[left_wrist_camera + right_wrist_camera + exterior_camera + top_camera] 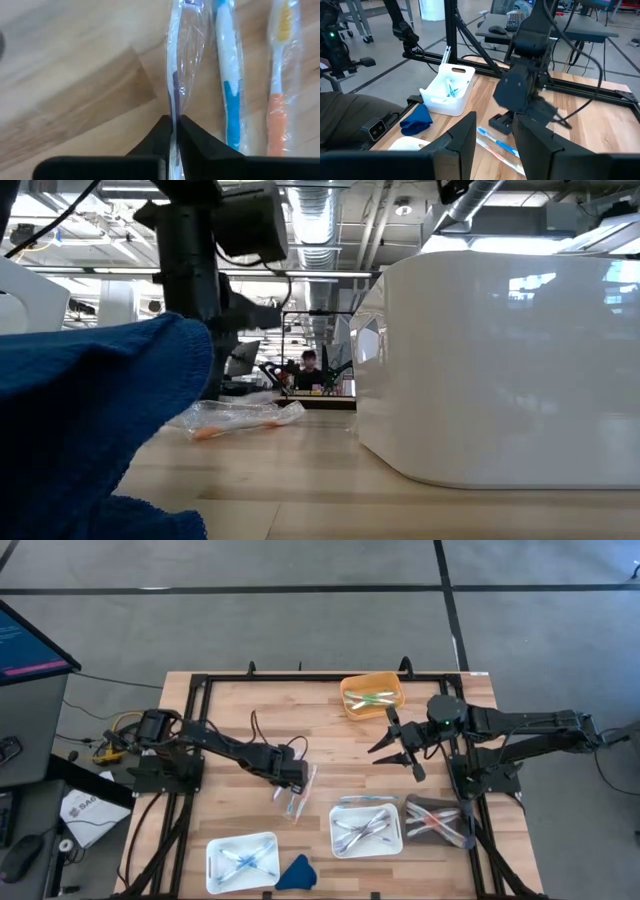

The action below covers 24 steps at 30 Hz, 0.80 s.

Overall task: Pick & Place Toothbrushes
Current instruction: Put the violet toothbrush into the right white bin

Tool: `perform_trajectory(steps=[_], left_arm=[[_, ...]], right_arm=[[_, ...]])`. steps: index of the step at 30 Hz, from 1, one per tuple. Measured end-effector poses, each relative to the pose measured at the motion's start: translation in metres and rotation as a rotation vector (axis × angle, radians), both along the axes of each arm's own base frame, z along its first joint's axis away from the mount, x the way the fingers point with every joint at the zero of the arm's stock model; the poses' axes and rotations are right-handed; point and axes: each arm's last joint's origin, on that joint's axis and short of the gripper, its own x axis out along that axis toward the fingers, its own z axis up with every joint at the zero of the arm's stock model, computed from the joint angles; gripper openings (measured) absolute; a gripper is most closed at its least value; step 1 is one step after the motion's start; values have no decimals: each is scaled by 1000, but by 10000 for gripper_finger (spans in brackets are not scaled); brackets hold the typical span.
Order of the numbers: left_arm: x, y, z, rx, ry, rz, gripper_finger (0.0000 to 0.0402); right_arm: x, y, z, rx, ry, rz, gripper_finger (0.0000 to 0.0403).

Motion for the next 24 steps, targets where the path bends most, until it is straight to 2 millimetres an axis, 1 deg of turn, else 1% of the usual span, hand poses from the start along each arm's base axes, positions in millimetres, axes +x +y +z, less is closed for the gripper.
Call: perform_trajectory(steps=[4,10,15,21,24], left_arm=[[-3,-1,14,78,-37,-39,8],[-9,-10,45,260,-178,-97,8],[-7,-26,79,439,-408,-169,7],[7,-53,120,596,-746,-350,7],[14,-68,138,670,-923,-432,7]], right_arm=[[-3,0,-2,1,31,0,123],[-18,2,5,0,16,10,123],[-27,15,7,-5,-81,81,123],[-39,29,17,13,-266,163,123],[-40,38,16,25,-308,211,123]])
